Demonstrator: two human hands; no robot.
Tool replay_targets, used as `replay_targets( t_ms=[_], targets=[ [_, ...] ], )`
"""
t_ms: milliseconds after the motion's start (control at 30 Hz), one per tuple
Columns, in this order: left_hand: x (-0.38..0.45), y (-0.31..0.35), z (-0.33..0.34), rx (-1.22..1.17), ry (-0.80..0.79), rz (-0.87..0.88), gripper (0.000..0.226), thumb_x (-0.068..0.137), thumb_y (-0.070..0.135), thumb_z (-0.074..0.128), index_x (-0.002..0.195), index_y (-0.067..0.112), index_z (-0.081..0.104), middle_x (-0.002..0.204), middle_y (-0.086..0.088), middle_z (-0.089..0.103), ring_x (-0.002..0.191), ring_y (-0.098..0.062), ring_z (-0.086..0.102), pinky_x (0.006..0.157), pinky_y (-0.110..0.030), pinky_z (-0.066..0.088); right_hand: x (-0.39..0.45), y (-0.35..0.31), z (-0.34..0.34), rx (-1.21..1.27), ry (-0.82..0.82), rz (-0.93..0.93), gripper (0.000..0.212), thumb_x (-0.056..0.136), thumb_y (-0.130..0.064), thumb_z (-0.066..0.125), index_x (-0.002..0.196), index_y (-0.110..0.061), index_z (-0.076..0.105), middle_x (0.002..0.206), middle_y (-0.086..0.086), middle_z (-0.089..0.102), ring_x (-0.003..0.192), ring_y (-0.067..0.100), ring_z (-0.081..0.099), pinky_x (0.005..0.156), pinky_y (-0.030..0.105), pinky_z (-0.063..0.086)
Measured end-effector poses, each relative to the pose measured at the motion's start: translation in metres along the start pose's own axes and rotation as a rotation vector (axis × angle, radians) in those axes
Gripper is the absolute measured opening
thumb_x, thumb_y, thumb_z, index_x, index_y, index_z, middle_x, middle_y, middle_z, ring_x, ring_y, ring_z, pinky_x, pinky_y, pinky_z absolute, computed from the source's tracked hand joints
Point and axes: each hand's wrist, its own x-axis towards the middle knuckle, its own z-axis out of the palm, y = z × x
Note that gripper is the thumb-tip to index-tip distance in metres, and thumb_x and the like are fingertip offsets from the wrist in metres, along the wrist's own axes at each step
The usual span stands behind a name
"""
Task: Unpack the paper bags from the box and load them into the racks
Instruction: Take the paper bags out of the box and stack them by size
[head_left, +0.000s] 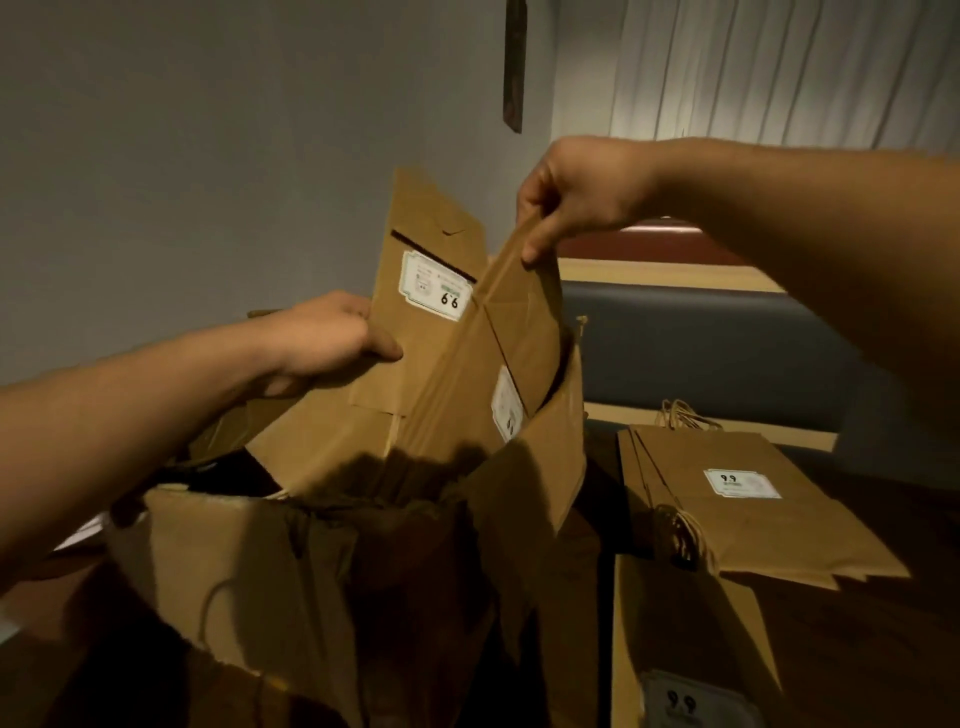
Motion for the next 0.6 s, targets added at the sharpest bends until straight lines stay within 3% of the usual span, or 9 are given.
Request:
replay_targets(
  t_ms=[67,133,167,233,300,333,433,533,600],
  targets=[
    [-0.013,0.011,-0.004,-0.214,0.022,0.013,0.014,0.093,0.009,0.060,0.080,0.014,0.064,0.071,0.001,0.068,0.066,-0.015,0.062,0.060,-0.021,0.043,-0.008,-0.011,-0.014,0.015,0.130,-0.036,0.015,0.085,-0.029,0.074,0.092,-0.018,0.066,0.091,0.001,0.066,0.088,0.016,0.066,0.079,0.027,0.054],
    [-0.026,0.030,-0.009,-0.263,0.074,0.035,0.013,0.096,0.018,0.059,0.095,0.012,0.071,0.082,-0.002,0.067,0.075,-0.019,0.059,0.064,-0.022,0.042,-0.014,-0.023,-0.024,0.038,0.241,-0.062,0.019,0.086,-0.027,0.074,0.097,-0.020,0.061,0.092,-0.002,0.062,0.089,0.015,0.064,0.081,0.028,0.055],
    [-0.034,0.041,-0.012,-0.252,0.103,0.063,0.019,0.097,0.026,0.059,0.103,0.014,0.072,0.083,0.000,0.063,0.075,-0.018,0.054,0.064,-0.021,0.036,-0.017,-0.029,-0.028,0.048,0.289,-0.067,0.022,0.086,-0.026,0.074,0.101,-0.021,0.058,0.092,-0.004,0.060,0.089,0.013,0.063,0.082,0.027,0.054],
    [-0.051,0.064,-0.019,-0.257,0.101,0.123,0.030,0.094,0.046,0.059,0.101,0.021,0.074,0.083,0.005,0.054,0.068,-0.008,0.045,0.062,-0.021,0.030,-0.026,-0.045,-0.041,0.070,0.412,-0.088,0.028,0.088,-0.027,0.073,0.109,-0.024,0.054,0.096,-0.009,0.056,0.090,0.008,0.060,0.080,0.022,0.051],
    [-0.067,0.083,-0.023,-0.261,0.067,0.193,0.036,0.086,0.060,0.061,0.095,0.028,0.074,0.098,0.005,0.062,0.083,-0.010,0.056,0.076,-0.021,0.041,-0.035,-0.061,-0.054,0.096,0.537,-0.111,0.034,0.090,-0.026,0.071,0.119,-0.022,0.053,0.105,-0.008,0.056,0.097,0.008,0.058,0.077,0.017,0.048],
    [-0.074,0.092,-0.023,-0.205,0.083,0.233,0.035,0.086,0.058,0.062,0.096,0.026,0.073,0.099,0.006,0.067,0.084,-0.012,0.062,0.077,-0.020,0.044,-0.041,-0.068,-0.061,0.111,0.599,-0.126,0.037,0.091,-0.025,0.069,0.123,-0.021,0.052,0.111,-0.006,0.056,0.101,0.008,0.057,0.076,0.016,0.048],
    [-0.093,0.118,-0.019,-0.145,0.254,0.329,0.014,0.093,0.032,0.066,0.099,0.021,0.071,0.079,0.008,0.076,0.065,-0.008,0.073,0.053,-0.016,0.052,-0.061,-0.083,-0.080,0.148,0.711,-0.146,0.046,0.094,-0.024,0.066,0.136,-0.021,0.047,0.127,-0.001,0.054,0.112,0.010,0.055,0.079,0.016,0.050],
    [-0.105,0.136,-0.012,-0.340,0.315,0.372,0.016,0.091,0.019,0.069,0.106,0.016,0.072,0.090,0.001,0.078,0.079,-0.014,0.076,0.064,-0.026,0.060,-0.087,-0.075,-0.089,0.103,0.823,-0.068,0.072,0.088,-0.030,0.072,0.149,-0.028,0.034,0.147,0.004,0.036,0.132,0.021,0.041,0.104,0.029,0.047],
    [-0.112,0.147,-0.007,-0.502,0.314,0.423,0.018,0.089,0.011,0.070,0.107,0.010,0.072,0.092,-0.004,0.078,0.083,-0.018,0.076,0.067,-0.029,0.061,-0.113,-0.049,-0.086,0.230,0.868,0.083,0.094,0.078,-0.039,0.081,0.152,-0.032,0.023,0.152,0.006,0.029,0.139,0.027,0.035,0.112,0.038,0.040]
  ],
)
